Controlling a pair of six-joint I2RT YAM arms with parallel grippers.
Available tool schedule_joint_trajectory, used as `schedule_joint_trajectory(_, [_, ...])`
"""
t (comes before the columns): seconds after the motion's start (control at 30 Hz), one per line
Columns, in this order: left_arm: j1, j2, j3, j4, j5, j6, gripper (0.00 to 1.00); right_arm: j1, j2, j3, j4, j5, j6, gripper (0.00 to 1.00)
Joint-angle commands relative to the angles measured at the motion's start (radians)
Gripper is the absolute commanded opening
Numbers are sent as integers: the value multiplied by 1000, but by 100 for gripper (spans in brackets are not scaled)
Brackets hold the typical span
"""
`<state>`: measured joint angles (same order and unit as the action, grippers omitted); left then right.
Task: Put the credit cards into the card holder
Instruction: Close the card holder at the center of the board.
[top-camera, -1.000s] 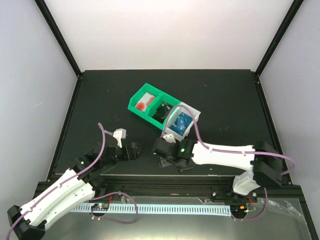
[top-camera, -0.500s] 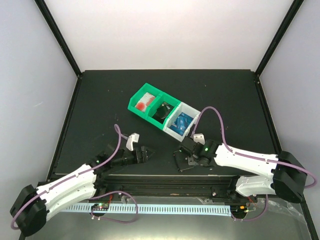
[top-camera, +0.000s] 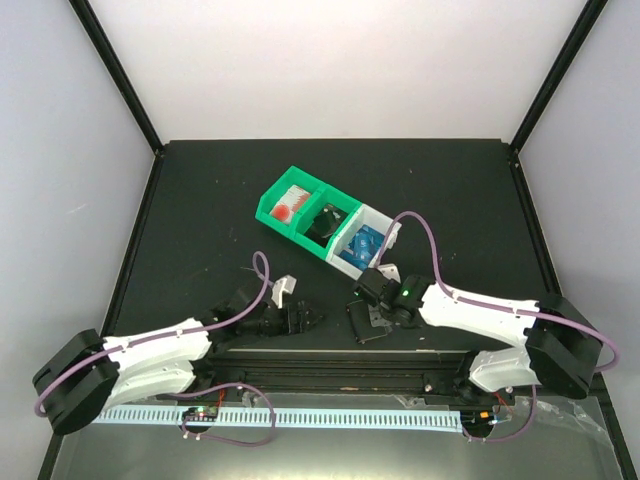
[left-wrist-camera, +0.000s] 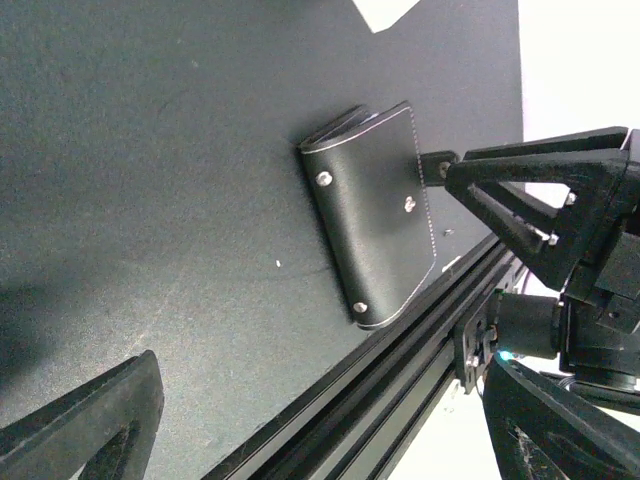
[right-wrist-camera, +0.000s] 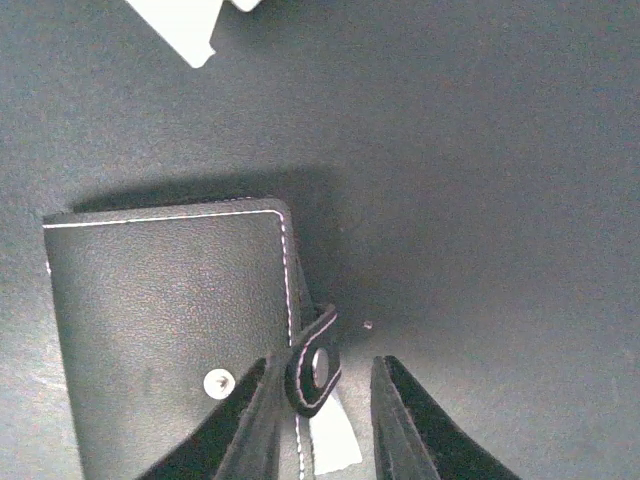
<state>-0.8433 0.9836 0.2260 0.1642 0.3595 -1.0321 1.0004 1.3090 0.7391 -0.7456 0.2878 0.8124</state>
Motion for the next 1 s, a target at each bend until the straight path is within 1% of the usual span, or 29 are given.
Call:
schedule_joint_trajectory(0.0, [-28, 54, 36, 64, -19, -36, 89, -8, 18, 23, 33, 1, -21, 23])
schedule_joint_trajectory(0.1, [-42, 87, 36, 85, -20, -45, 88, -7, 6, 20, 43, -9, -21, 13])
schedule_joint_trajectory(0.3, [-82, 146, 44, 113, -61, -58, 88, -8, -31, 6, 74, -38, -42, 1])
schedule_joint_trajectory(0.43, [-124, 227, 71, 167, -88, -89, 88, -9, -48, -13, 113, -91, -68, 1])
schedule_joint_trajectory(0.53, [-158, 289, 146, 105, -139, -73, 88, -9, -68, -42, 147, -134, -83, 1])
schedule_joint_trajectory(0.63, [-192, 348, 193, 84, -190, -72, 85, -9, -82, -73, 172, -169, -100, 1])
schedule_joint_trajectory(0.77, [-227, 403, 231, 53, -250, -99, 79, -15, -90, -109, 209, -234, -128, 1])
schedule_joint_trajectory(0.8, [-237, 416, 237, 45, -272, -108, 76, -16, -93, -117, 223, -255, -136, 1])
schedule_joint_trajectory(0.97, [-291, 463, 254, 14, -387, -144, 68, -19, -99, -137, 265, -326, -167, 1])
